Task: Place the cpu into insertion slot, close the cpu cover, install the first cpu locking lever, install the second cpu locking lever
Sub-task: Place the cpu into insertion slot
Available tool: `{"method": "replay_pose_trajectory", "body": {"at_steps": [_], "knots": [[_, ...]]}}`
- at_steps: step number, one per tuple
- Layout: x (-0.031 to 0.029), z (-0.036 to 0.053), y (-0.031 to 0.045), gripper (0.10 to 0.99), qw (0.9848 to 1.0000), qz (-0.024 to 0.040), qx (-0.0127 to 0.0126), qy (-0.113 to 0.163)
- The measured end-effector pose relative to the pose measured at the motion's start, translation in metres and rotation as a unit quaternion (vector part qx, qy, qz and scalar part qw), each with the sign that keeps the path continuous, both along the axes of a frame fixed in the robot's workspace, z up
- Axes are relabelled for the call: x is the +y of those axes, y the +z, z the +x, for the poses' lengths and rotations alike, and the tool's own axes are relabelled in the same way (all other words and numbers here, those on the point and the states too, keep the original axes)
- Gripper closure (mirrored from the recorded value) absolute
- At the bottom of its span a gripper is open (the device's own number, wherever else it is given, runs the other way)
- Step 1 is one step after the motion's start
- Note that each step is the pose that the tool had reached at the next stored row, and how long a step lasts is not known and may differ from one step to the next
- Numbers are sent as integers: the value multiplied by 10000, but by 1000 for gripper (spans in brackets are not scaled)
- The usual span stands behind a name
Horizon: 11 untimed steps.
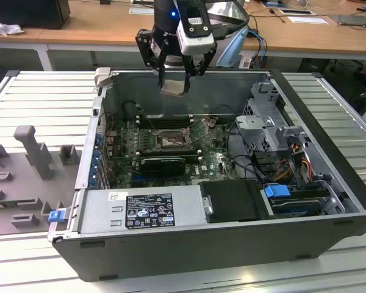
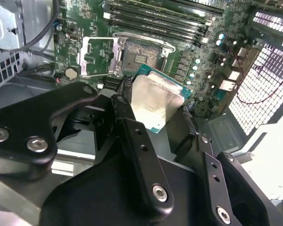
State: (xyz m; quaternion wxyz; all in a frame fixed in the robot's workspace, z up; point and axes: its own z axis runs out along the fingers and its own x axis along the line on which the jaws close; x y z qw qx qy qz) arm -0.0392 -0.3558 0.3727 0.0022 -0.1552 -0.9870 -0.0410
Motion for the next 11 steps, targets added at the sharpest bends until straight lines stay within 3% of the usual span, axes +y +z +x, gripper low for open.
{"method": "replay_pose_trajectory", "body": {"at_steps": [7,11], "knots": [[0,0,-42,557,10000,-26,1,-21],[0,0,-53,557,9996,-28,2,-285]]}}
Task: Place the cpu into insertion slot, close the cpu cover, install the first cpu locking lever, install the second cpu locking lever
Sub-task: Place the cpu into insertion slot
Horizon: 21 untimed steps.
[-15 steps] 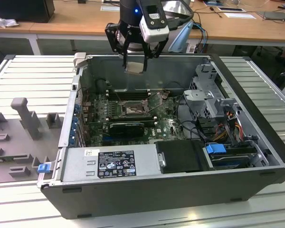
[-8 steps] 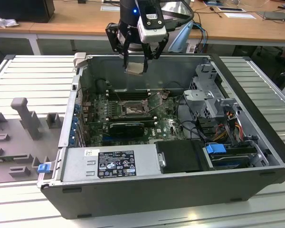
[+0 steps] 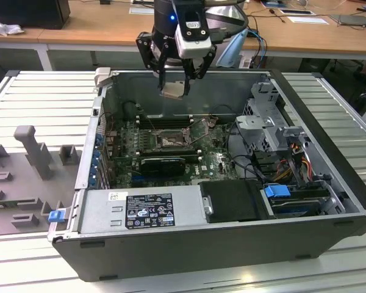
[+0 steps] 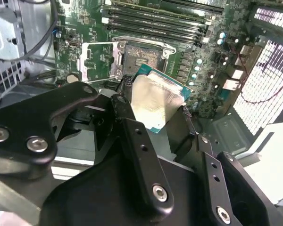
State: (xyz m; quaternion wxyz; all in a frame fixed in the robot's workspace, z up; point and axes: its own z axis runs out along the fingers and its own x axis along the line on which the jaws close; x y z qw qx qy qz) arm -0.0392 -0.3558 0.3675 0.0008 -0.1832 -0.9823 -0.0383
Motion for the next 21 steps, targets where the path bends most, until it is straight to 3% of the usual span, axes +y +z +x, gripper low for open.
{"method": "replay_pose_trajectory", "body": {"at_steps": [5,12,21], "knots": [[0,0,-4,557,9992,-1,0,-398],[0,0,-11,557,9959,-2,0,-909],[0,0,-34,557,9953,-2,0,-964]]}}
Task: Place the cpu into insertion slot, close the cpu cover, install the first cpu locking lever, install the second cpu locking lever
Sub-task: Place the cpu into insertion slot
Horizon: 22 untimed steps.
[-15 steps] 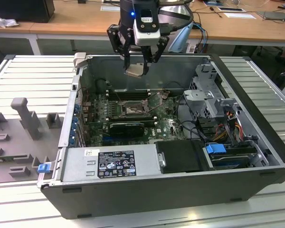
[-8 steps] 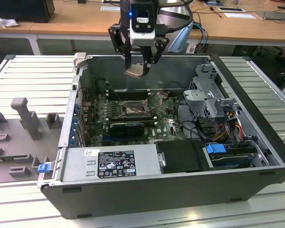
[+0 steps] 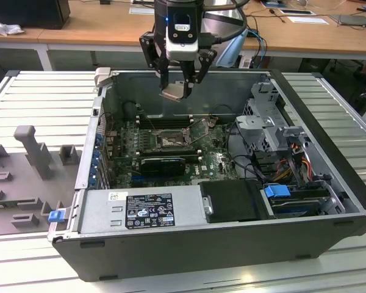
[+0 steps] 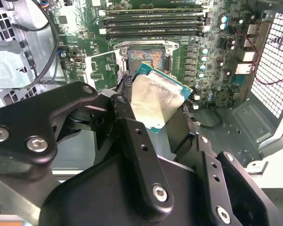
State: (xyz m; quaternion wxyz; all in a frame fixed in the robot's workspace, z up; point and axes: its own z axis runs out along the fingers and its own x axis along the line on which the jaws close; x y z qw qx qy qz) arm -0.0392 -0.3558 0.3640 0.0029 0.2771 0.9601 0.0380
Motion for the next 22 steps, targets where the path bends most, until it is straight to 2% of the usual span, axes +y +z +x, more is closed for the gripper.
{"method": "replay_pose_trajectory", "body": {"at_steps": [14,22], "knots": [[0,0,-13,557,9998,0,0,-215],[0,0,-18,557,9987,0,0,-506]]}}
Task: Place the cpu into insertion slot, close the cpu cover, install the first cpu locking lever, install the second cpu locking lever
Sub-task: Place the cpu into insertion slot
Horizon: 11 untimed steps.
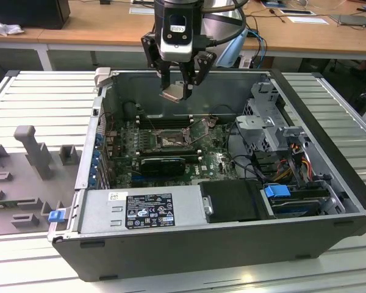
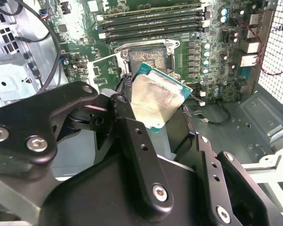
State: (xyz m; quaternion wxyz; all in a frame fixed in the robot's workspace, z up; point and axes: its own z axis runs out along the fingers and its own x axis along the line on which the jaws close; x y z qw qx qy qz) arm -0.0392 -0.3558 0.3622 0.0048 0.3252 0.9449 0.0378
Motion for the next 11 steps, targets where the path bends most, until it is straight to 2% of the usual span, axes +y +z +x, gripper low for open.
{"method": "replay_pose_trajectory", "body": {"at_steps": [11], "knots": [[0,0,-11,557,9994,-1,0,-360]]}}
